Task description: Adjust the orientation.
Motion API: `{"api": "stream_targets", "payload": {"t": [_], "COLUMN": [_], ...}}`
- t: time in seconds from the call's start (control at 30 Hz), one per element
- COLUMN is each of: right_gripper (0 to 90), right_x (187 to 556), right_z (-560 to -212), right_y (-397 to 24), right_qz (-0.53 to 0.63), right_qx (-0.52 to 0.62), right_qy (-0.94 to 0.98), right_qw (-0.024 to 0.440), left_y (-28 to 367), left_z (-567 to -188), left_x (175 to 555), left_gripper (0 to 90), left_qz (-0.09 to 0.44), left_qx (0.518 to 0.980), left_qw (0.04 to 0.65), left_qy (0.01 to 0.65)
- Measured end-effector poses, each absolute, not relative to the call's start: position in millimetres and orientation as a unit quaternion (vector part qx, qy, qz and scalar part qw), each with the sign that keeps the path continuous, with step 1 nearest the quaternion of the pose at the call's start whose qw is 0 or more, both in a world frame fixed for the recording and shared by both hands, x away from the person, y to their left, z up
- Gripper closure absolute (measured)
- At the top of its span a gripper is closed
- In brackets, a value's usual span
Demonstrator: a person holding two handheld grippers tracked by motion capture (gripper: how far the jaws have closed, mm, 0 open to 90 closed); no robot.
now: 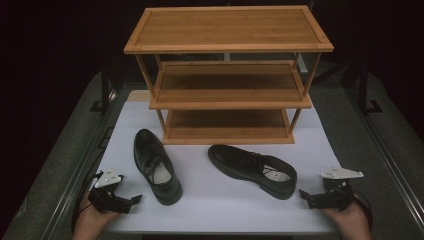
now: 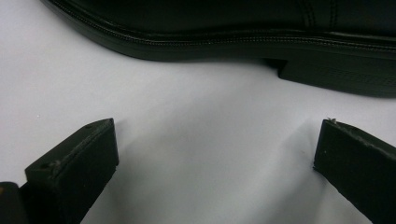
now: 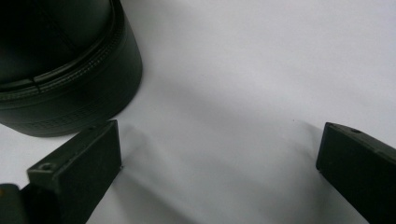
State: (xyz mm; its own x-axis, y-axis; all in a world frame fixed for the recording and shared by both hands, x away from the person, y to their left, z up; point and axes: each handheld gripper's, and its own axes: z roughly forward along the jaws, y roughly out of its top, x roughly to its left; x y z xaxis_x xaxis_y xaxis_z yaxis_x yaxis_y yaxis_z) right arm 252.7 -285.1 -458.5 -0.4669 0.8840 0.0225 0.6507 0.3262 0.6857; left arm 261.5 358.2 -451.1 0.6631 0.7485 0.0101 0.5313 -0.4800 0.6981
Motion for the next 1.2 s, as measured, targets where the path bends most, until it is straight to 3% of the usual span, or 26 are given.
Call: {"api": "stream_targets", "payload": {"t": [0.4,0.6,0.63,0.8,0.93,1.2], "right_gripper": [0.0,0.0,0.0,0.0,0.0,0.0], "right_x": [253,253,253,253,253,253], "right_z": [-459,-459,-459,-459,-459,-459], "right_y": [-285,-285,-285,-285,-285,-285], "right_qz": [0.322,0.322,0.322,0.322,0.322,0.323], "right_qx": [0.483,0.483,0.483,0.483,0.483,0.483], "right_qy": [0.794,0.794,0.794,0.794,0.793,0.794], "right_qw": [0.182,0.182,0.181,0.181,0.182,0.182], "left_y": [360,368,370,375,381,381], "left_z": [-450,-447,-444,-432,-417,-398], "left_x": [262,264,263,265,271,287], "left_gripper": [0.0,6.5,15.3,20.1,37.3,53.7], "left_qz": [0.154,0.148,0.149,0.160,0.167,0.177], "left_qx": [0.841,0.824,0.822,0.812,0.801,0.802], "left_qw": [0.348,0.361,0.364,0.372,0.388,0.392], "left_qy": [0.384,0.411,0.412,0.421,0.423,0.415]}}
